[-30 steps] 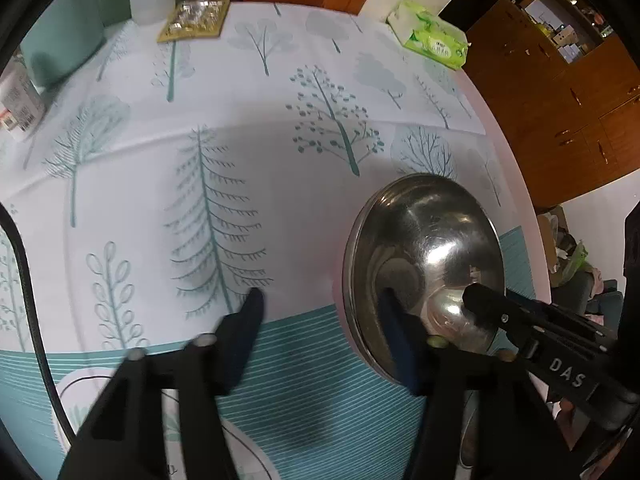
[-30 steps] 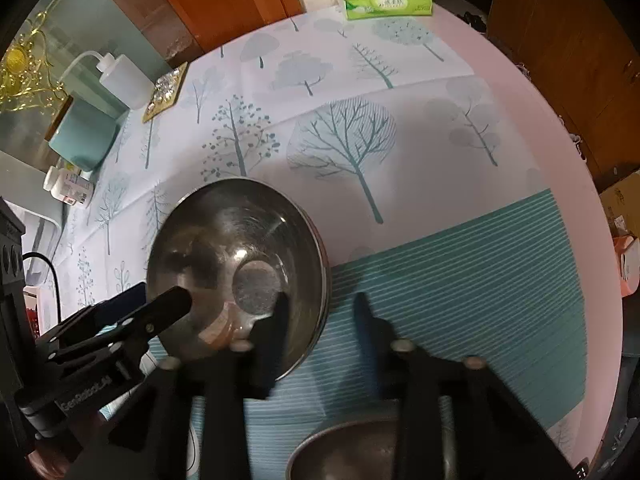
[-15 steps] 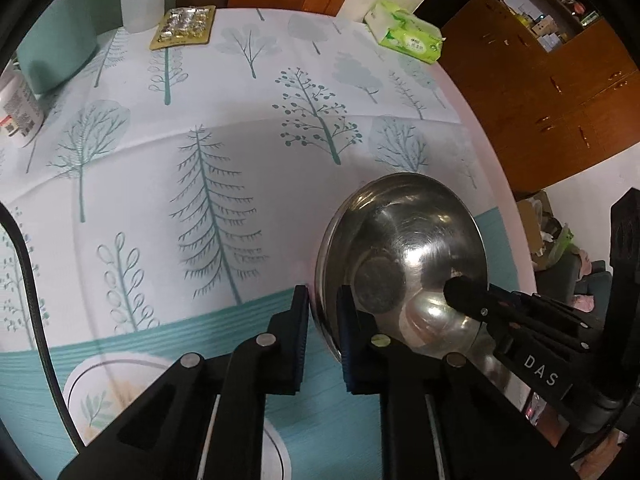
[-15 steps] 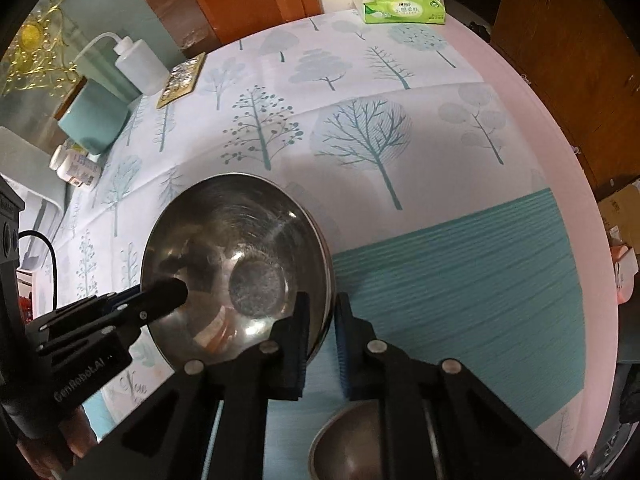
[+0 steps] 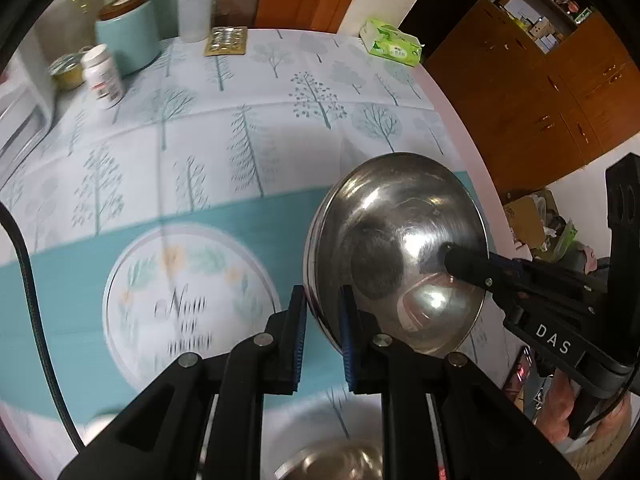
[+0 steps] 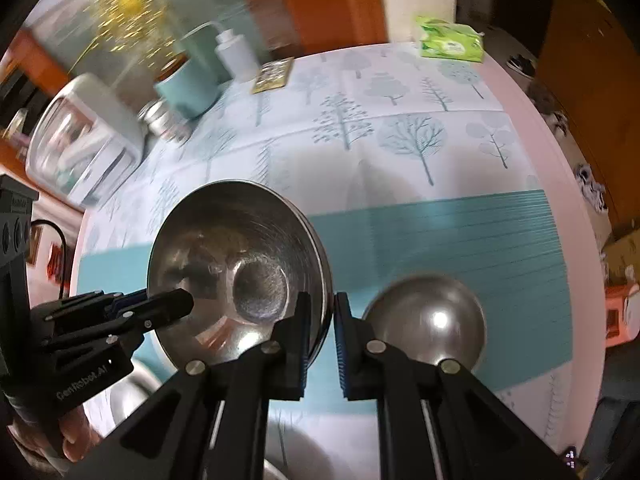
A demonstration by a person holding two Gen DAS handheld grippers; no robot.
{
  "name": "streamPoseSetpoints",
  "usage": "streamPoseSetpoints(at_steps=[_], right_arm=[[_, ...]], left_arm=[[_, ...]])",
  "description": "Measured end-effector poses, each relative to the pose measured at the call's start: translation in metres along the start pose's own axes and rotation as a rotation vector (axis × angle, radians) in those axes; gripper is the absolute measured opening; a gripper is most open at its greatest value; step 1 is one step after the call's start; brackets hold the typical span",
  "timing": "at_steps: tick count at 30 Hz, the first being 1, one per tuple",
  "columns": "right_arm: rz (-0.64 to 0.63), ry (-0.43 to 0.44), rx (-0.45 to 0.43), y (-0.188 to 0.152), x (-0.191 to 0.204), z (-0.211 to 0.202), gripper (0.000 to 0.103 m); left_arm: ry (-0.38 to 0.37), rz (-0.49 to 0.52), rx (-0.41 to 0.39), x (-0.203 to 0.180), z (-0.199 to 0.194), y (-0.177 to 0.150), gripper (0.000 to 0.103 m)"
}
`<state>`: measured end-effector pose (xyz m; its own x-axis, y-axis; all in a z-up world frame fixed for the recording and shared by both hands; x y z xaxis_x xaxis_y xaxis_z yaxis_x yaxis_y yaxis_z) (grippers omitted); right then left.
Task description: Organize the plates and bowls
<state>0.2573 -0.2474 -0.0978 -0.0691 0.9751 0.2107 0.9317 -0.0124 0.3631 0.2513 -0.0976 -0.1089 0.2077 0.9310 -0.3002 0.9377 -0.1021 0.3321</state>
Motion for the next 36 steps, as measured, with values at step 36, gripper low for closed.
streamPoseSetpoints(at_steps=[36], right_arm=[[-0.211, 0.08, 0.182, -0.198, 0.047, 0.005, 0.011]], left_arm=[[0.096, -0.042, 0.104, 0.001, -0.018, -0.248, 0.022]])
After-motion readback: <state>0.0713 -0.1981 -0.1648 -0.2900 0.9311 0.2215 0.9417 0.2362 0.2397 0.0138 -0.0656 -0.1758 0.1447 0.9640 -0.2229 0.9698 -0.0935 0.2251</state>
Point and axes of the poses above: each gripper's, at about its wrist camera, not at the fingertips, and z roughly the way its jaws point, x to its left, y to its top, the point moved 1 cm from there along z, roughly the way its jaws point, and after that the axes turned 4 degrees about -x, right-handed, at the moved point
